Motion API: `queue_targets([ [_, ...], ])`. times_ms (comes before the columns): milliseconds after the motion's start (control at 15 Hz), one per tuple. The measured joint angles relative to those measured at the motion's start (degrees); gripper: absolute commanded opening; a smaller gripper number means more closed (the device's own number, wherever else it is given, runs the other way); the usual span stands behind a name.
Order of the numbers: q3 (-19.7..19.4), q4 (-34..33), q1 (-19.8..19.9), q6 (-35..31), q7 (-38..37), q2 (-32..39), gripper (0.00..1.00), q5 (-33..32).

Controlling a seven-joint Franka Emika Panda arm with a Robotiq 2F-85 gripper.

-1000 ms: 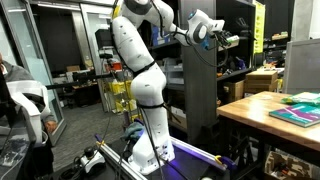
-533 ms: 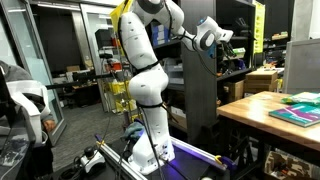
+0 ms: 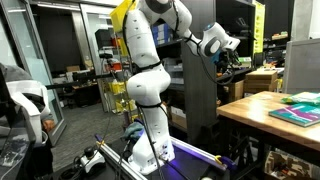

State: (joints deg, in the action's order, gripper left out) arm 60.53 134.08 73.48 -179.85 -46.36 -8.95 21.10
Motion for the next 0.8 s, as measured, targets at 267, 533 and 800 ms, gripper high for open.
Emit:
queue_targets([
  [267, 1.9, 2.6, 3.8, -2.1, -0.2, 1.9, 0.12, -0.1],
  [533, 3.7, 3.9, 8.0, -2.7, -0.2, 3.2, 0.12, -1.5],
  [800, 6.5, 4.1, 11.4, -2.7, -1.1, 4.5, 0.12, -3.7],
])
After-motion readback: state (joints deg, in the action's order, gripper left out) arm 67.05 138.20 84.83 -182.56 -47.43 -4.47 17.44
